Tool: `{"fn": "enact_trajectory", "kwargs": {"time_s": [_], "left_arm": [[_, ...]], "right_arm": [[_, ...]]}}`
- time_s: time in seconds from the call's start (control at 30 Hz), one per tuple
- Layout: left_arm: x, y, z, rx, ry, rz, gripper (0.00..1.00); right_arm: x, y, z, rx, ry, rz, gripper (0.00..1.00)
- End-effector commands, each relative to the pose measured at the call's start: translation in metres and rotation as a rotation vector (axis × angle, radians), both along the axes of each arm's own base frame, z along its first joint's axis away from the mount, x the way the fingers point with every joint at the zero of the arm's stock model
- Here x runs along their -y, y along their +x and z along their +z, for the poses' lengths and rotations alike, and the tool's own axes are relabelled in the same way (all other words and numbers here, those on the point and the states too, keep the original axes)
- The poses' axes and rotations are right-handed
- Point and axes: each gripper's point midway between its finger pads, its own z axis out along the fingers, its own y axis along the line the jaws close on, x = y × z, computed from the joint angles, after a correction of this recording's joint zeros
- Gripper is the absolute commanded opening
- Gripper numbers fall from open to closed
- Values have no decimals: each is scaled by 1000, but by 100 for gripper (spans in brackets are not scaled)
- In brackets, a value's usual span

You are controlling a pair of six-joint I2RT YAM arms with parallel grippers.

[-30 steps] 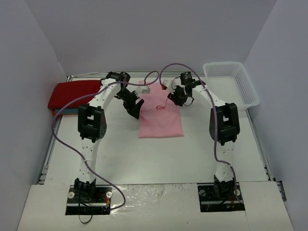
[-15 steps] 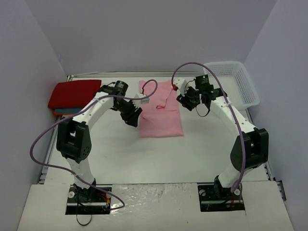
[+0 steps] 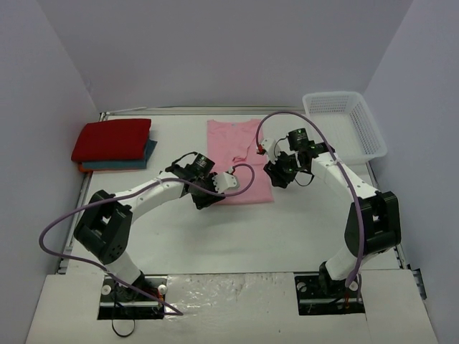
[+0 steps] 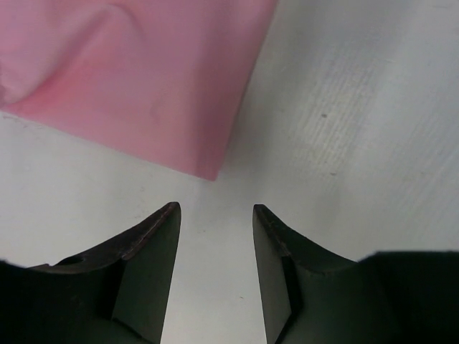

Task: Fold and stack the t-shirts
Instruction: Grab one side of the 2/3 rectangular tshirt with both arms

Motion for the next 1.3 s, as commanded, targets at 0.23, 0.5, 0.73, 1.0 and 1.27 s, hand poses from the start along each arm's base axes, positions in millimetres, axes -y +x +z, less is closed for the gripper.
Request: {"fn": "enact_trajectory", "kwargs": {"time_s": [0.23,0.5,0.73,1.0,1.27], "left_arm": [[-2,32,-7,193,21,77,45],[1,35,-15,193,12,90,45],[7,31,-25,149,17,70,46],[8,29,-32,127,47,57,45],[13,39,-41,103,88,47,38]], "right_arm": [[3,-7,-14,-80,0,-40,41],[7,-4,-24,-107,-15,-54,41],[10,-5,-28,-113,-25,-55,41],[12,-4,-31,-112,-32,-52,41],[14,-4,-30,-110,-37,-53,41]]}}
